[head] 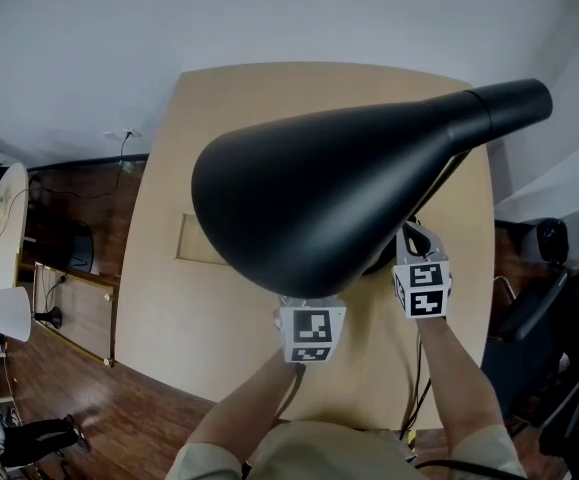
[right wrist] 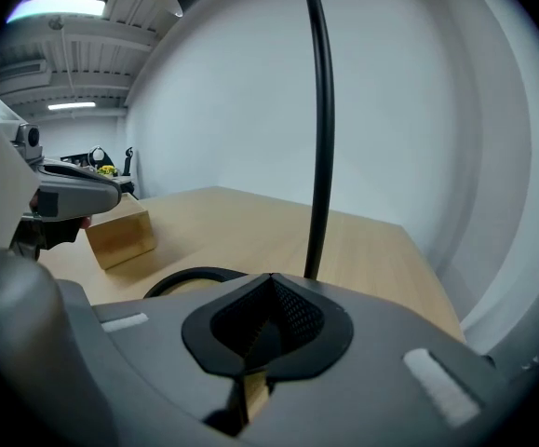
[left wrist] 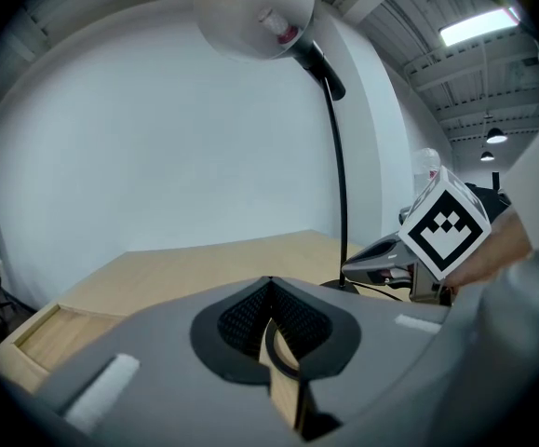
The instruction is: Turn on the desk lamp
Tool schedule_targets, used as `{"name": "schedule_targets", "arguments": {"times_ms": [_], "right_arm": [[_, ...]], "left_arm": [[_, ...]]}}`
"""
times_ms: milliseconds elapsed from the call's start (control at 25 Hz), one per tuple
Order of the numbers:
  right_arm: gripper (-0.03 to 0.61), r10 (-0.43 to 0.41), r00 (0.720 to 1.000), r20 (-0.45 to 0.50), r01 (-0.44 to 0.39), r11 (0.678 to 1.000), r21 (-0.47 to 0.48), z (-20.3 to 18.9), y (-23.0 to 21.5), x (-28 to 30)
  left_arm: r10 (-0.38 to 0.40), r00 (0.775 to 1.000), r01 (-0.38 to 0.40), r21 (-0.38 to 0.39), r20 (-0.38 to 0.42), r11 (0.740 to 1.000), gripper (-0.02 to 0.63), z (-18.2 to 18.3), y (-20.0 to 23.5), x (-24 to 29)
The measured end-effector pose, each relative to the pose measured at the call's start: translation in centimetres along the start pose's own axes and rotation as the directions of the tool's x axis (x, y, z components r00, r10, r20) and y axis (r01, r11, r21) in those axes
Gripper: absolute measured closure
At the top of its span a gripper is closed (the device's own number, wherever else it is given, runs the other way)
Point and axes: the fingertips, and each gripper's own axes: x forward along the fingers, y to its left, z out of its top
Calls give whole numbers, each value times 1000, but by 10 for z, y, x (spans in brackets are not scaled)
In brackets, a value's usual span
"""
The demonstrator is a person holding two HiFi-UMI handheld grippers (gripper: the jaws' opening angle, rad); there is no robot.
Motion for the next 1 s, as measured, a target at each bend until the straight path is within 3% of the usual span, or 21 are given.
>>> {"name": "schedule_targets", "arguments": {"times_ms": [1000], "right_arm": [[578, 38, 992, -116, -40, 999, -21, -22, 2, 39]], "left_arm": [[-14, 998, 13, -10, -69, 1000, 614, -23, 0, 22]]}}
